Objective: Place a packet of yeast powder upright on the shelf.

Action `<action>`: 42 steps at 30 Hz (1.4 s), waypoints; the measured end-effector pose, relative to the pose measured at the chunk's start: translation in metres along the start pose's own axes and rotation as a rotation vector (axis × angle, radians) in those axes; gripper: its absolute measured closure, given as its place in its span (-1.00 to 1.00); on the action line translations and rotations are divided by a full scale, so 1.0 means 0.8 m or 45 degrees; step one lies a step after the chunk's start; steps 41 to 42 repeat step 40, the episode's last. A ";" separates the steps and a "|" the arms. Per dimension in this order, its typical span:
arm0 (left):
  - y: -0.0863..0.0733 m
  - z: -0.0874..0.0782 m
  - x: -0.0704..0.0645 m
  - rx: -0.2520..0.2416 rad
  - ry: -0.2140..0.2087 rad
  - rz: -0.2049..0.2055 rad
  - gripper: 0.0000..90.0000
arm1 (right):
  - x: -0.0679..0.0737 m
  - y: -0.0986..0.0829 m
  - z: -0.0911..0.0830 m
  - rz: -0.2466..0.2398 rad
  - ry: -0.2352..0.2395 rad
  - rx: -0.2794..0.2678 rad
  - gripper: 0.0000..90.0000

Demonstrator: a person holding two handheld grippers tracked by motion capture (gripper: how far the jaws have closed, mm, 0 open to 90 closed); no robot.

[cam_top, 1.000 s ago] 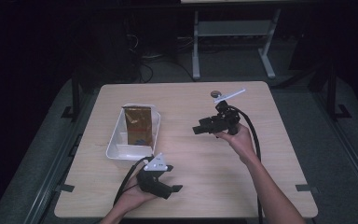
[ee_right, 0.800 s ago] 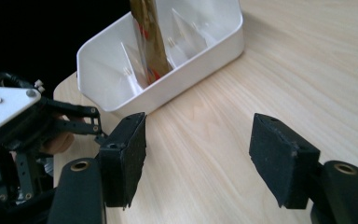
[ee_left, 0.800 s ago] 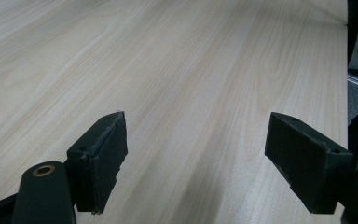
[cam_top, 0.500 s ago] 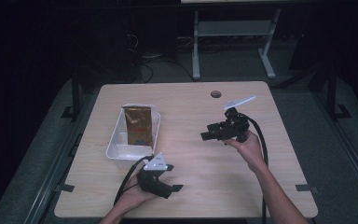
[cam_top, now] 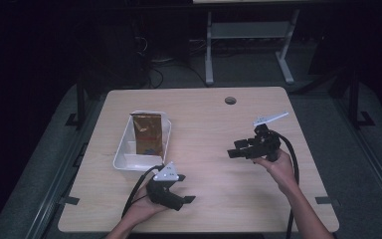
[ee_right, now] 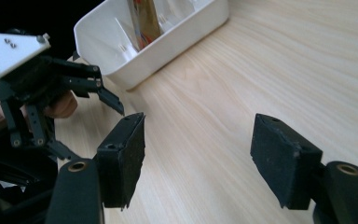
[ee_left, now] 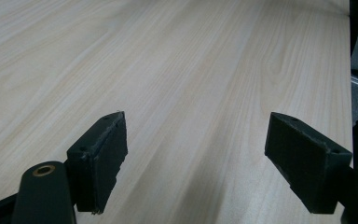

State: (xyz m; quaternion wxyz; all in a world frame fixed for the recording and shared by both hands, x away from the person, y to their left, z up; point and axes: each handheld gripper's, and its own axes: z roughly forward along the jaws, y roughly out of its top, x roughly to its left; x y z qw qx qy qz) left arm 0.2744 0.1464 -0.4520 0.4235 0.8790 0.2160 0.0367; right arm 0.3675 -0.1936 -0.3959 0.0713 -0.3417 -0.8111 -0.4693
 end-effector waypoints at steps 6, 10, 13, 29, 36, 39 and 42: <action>0.000 0.000 0.000 -0.001 0.000 0.003 -0.54 | -0.004 -0.019 -0.010 0.034 0.001 -0.010 -0.23; 0.000 0.002 -0.001 0.003 -0.002 0.004 -0.54 | -0.004 -0.036 -0.018 0.041 -0.016 0.000 -0.24; -0.001 0.003 -0.001 0.006 -0.006 0.002 -0.54 | -0.005 -0.049 -0.022 0.051 -0.023 -0.002 -0.23; -0.002 0.002 -0.002 0.003 -0.006 -0.012 -0.55 | 0.004 -0.103 -0.033 0.086 -0.040 0.015 -0.23; -0.005 -0.002 -0.001 -0.007 -0.007 -0.024 -0.55 | 0.014 -0.126 -0.047 0.068 -0.064 -0.022 -0.27; -0.009 -0.003 -0.002 -0.007 -0.005 -0.029 -0.55 | 0.016 -0.132 -0.049 0.059 -0.070 -0.036 -0.27; -0.010 -0.003 -0.002 -0.001 -0.001 -0.024 -0.55 | 0.018 -0.132 -0.051 0.055 -0.073 -0.046 -0.27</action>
